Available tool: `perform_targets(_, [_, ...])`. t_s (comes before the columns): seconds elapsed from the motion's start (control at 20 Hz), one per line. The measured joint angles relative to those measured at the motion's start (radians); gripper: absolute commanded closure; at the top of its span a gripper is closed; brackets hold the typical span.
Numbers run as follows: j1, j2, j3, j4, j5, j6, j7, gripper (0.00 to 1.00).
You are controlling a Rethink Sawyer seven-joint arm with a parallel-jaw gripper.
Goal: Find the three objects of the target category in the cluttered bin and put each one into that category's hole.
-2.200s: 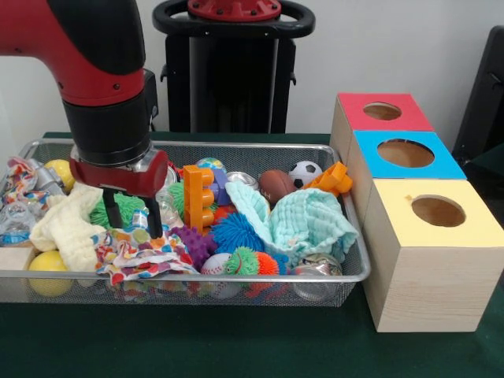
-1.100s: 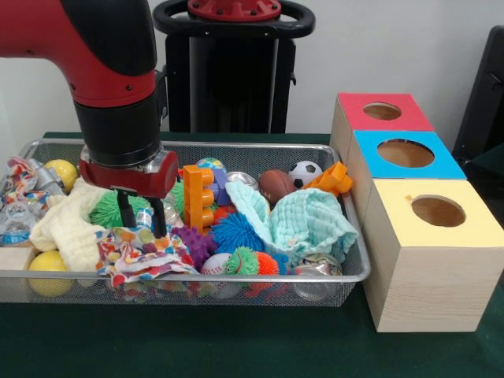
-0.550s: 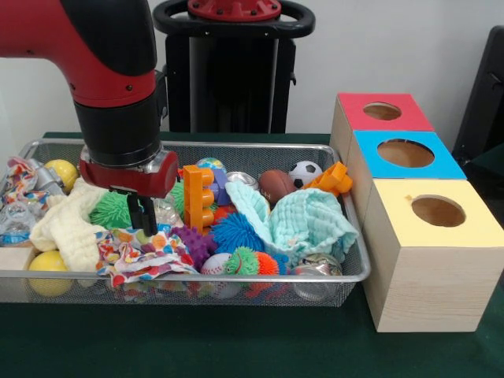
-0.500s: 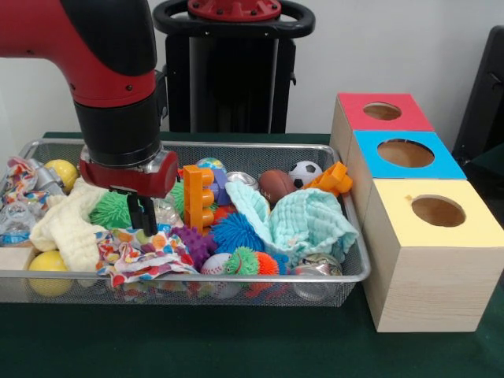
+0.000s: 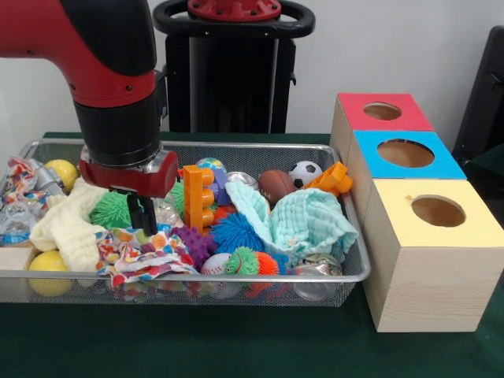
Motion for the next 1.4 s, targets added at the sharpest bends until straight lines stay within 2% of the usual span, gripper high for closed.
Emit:
perform_targets(0.45, [0.010, 0.002, -0.002, -0.011, 0.000, 0.013, 0.000, 1.00])
perform_targets(1.2, [0.062, 0.017, -0.003, -0.114, 0.000, 0.230, 0.000, 1.00])
perform_targets(1.4, [0.062, 0.017, -0.003, -0.131, 0.000, 0.258, 0.000, 1.00])
